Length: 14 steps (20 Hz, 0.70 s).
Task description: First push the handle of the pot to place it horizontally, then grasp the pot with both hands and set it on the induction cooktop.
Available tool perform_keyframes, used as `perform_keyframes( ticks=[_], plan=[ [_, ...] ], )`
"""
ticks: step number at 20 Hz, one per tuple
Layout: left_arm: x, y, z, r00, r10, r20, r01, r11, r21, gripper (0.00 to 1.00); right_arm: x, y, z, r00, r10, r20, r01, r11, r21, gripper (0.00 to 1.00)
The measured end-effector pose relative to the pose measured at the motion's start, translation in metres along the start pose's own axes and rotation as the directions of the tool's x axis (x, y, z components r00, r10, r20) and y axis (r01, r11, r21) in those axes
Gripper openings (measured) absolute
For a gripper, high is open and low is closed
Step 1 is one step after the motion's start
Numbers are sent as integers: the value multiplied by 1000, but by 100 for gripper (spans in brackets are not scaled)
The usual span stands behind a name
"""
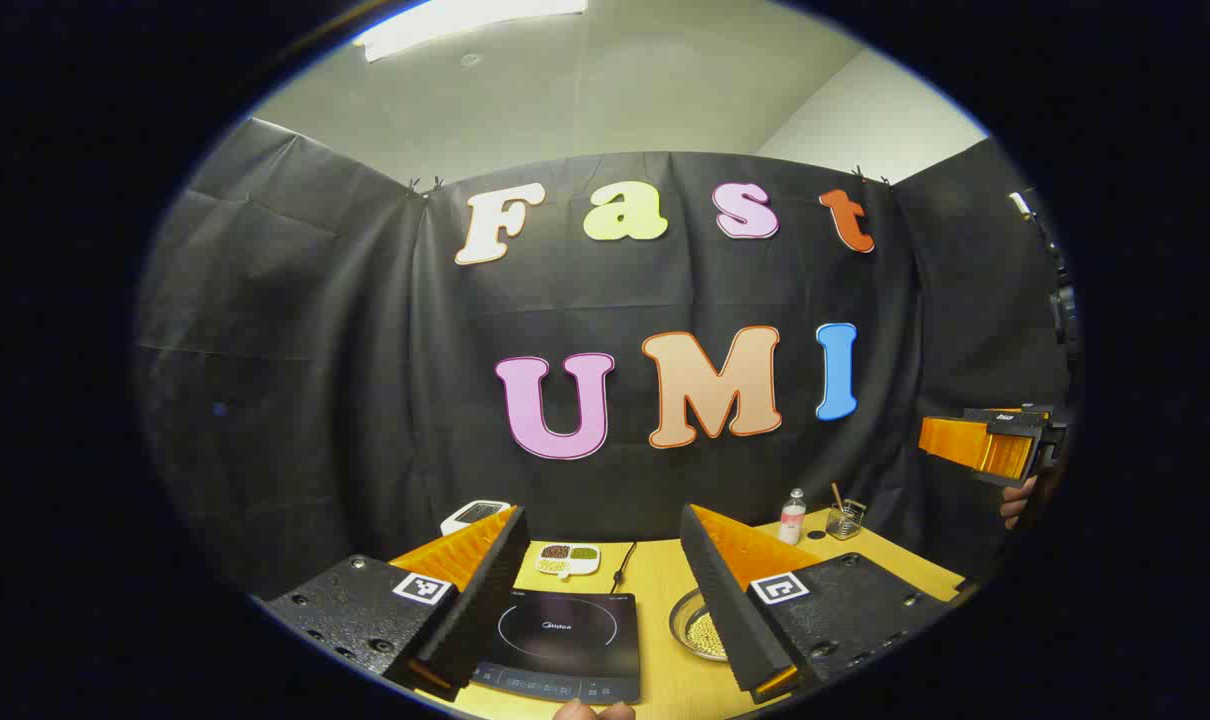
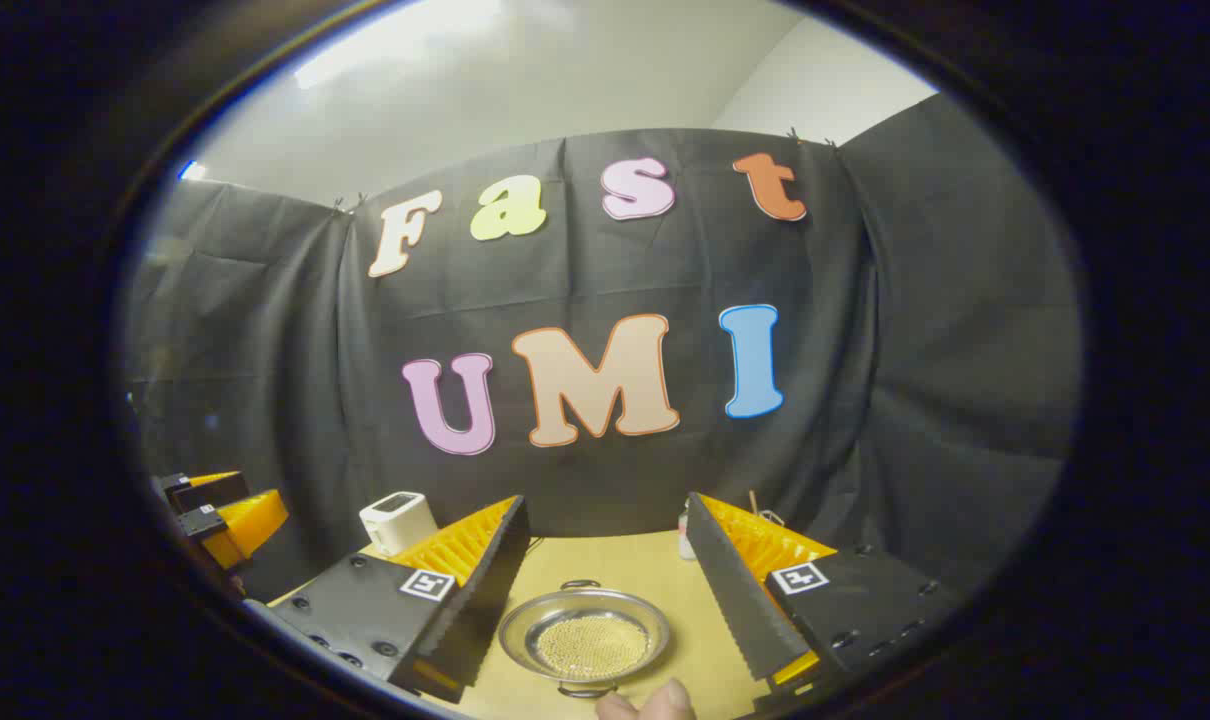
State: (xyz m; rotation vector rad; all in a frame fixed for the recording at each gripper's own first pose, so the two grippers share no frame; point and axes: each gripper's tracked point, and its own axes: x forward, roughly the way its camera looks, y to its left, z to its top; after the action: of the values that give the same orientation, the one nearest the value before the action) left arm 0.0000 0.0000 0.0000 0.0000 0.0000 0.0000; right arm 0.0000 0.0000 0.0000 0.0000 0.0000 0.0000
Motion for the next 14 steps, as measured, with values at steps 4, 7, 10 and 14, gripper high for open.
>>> perform_keyframes(
  ticks=[4, 7, 10, 14],
  plan=[
    [-2, -4, -2, 1000, 6, -9, -7, 1000, -5, 93, -2, -5, -1, 1000, 6, -3, -6, 1000, 10, 92],
    [-4, -7, 0, 1000, 9, -6, -9, 1000, -2, 90, 0, -7, -2, 1000, 9, -10, -9, 1000, 15, 92],
    [-5, -7, -1, 1000, 10, -5, -10, 1000, 5, 89, 1, -4, -5, 1000, 23, -21, -23, 1000, 15, 92],
    [-6, -3, -1, 1000, 18, -4, -18, 1000, 6, 93, 1, 2, -6, 999, 34, -23, -34, 999, 11, 92]
  ],
)
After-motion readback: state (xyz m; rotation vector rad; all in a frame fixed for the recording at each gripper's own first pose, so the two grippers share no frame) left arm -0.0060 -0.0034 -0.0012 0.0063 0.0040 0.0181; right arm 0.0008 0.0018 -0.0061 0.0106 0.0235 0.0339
